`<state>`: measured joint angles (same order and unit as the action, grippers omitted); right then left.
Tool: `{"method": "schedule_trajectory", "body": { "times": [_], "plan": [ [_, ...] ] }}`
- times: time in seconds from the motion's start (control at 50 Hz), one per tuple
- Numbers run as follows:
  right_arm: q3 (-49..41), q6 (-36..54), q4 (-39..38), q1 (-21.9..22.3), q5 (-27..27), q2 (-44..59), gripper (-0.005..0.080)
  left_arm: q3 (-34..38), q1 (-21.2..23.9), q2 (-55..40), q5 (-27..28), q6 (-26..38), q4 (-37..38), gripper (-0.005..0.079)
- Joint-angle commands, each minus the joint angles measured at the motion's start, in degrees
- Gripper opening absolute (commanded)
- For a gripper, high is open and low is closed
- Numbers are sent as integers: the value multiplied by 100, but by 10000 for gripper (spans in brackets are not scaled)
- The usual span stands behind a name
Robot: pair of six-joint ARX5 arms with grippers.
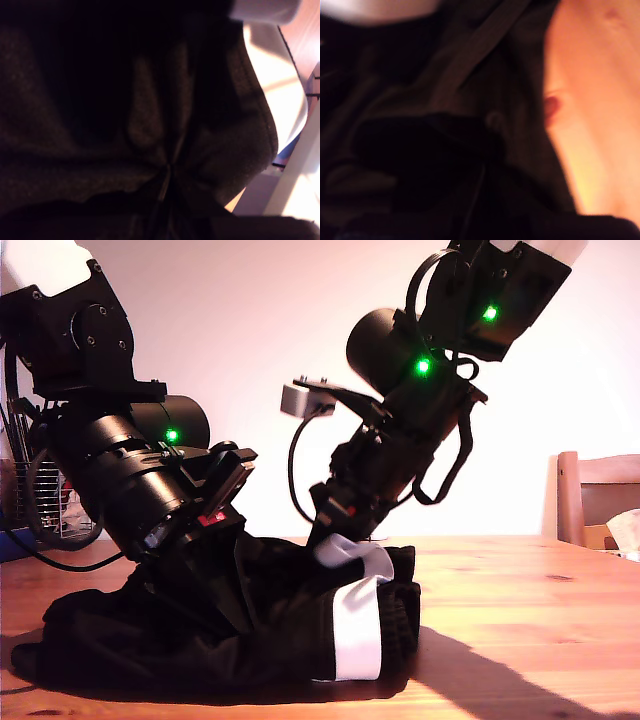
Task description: Fold the shorts in front of you. After folding it, place it to the left side.
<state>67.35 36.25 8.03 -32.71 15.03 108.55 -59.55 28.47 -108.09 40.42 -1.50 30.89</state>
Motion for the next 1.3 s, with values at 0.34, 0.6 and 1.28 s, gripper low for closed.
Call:
{"method": "schedule_trajectory", "body": {
  "times": [0.34,0.6,1.28],
  "plan": [
    [1458,118,1198,409,116,68,-11,181,4,-35,-44,155,92,-21],
    [1943,-396,2732,197,916,68,-11,181,-22,-35,-35,149,-74,-21],
    [1919,-535,2581,-46,1856,927,-11,181,70,-35,439,153,-105,-21]
  ]
}}
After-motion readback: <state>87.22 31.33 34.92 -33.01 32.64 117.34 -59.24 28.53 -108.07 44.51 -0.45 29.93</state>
